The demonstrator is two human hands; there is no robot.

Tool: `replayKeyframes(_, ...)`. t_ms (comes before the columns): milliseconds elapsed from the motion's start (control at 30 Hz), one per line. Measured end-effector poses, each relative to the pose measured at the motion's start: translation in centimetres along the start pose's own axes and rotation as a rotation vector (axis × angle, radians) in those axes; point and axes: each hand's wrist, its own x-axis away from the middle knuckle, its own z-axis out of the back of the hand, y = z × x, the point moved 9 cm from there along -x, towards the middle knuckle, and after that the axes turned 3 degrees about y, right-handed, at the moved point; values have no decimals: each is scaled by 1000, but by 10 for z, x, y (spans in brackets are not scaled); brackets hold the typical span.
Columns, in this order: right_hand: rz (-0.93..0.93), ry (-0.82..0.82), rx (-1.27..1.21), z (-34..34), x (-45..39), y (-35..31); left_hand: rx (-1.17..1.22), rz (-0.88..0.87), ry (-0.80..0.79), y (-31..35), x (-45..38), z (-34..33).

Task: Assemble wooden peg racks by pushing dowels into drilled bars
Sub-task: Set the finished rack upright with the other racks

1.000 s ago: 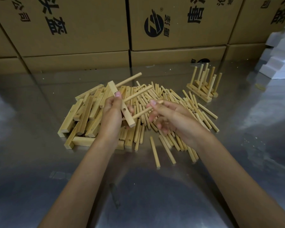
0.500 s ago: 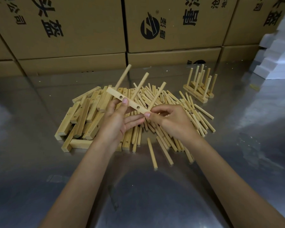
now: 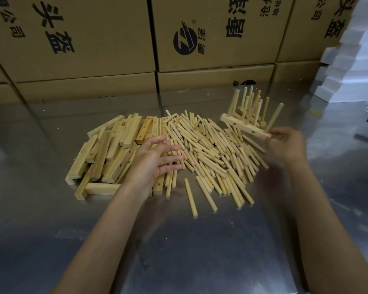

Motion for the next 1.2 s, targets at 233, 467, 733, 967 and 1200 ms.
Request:
replayKeyframes(233,-191,104,153,27,-5,42,-38,8,25,-2,-2,3)
replayKeyframes(467,-270,160,114,28,-4,51,-47,14,49,-3,-3,6)
replayKeyframes(733,-224,155,221,28,-2,44,-182,-31,113,3,-3,11)
replayKeyframes(967,-192,312,134,35,10,18,-258,-85,163,11,-2,18)
replayKeyframes(1200,274,63,172,-43,56,-65,-469,-203,201,18,-1,19)
